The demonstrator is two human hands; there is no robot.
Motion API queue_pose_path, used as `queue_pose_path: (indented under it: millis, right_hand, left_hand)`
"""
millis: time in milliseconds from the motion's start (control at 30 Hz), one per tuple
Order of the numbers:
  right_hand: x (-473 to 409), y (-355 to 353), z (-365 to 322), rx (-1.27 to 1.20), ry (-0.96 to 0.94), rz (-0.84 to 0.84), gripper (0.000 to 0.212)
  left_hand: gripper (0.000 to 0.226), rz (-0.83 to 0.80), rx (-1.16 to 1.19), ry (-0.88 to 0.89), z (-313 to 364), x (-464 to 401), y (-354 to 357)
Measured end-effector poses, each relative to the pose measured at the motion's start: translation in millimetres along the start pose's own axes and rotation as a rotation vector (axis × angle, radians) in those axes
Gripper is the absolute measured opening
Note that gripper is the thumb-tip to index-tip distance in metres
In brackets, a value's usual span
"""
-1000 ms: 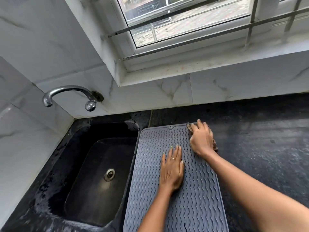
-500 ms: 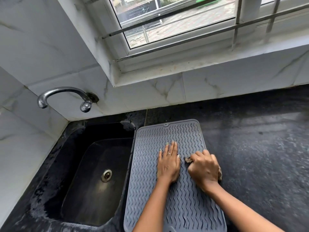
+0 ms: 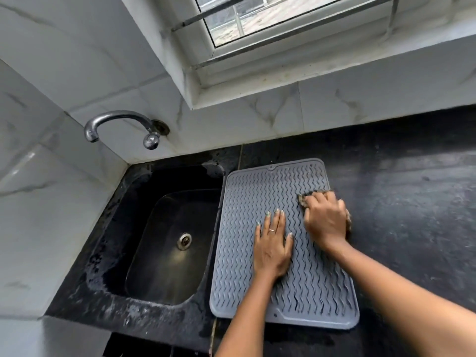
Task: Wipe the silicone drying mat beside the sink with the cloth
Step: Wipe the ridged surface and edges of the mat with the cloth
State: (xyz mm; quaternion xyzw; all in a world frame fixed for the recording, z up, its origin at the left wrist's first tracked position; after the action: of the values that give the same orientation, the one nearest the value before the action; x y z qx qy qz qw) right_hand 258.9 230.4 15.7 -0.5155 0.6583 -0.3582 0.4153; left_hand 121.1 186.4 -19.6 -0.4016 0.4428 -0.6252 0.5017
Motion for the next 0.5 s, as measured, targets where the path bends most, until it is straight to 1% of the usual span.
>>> queue_pose_path:
  millis: [67,133,233,300,367,467,500]
  right_hand:
    - [30,-6,-3,0.006,-0.045,0.042,0.016]
    - [41,-11,-2,-0.019,-0.045,0.058,0.017]
    - [31,-23,7,-0.157,0.004,0.127,0.029]
    - [17,-30,4,-0.242,-0.022,0.135,0.034]
    - [-1,-29,0,-0.259,-0.053,0.078,0.037]
    - [-25,-8,0,-0.159,-0.010,-0.148,0.044]
    - [-25,0,0,-0.122,-0.013,-0.202,0.044]
  left_hand:
    - [0.085,0.001,-0.015,-0.004,0,0,1]
    - [0.082,-0.021,-0.030,-0.016,-1,-1,2]
    - [0.066,-0.051,-0.059,-0.033,0,-1,2]
    - [0.059,-0.043,-0.025,-0.045,2,-1,-1]
    - [0.059,-0.005,0.017,-0.026,11,4,-1]
    - [0.068,-0.005,0.029,0.025,25,13,8]
    - [0.068,-0.003,0.021,0.026,26,14,11]
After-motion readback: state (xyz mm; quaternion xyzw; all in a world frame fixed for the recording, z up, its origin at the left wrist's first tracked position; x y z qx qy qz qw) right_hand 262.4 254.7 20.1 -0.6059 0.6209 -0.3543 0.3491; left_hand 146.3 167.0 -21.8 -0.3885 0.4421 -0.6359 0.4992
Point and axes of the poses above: each hand's wrist, its own x-axis away from the middle knuckle, its own y-axis out of the palm, z = x × y, the point moved 7 cm from there along -x, towards the middle knuckle, and after that the axes turned 1 degree about y, right-handed, at the moved point
